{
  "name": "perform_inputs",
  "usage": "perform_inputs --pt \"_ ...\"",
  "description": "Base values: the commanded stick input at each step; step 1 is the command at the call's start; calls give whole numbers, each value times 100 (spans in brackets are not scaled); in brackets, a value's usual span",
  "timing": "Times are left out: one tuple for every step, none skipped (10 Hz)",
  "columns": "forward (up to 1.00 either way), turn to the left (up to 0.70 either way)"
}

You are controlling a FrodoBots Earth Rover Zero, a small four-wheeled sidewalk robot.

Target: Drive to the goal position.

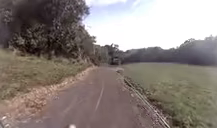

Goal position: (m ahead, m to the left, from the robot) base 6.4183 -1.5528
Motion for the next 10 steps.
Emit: perform_inputs --pt "70 0" --pt "70 0" --pt "70 0" --pt "70 0" --pt "70 0" --pt "70 0" --pt "70 0" --pt "70 0" --pt "70 0" --pt "70 0"
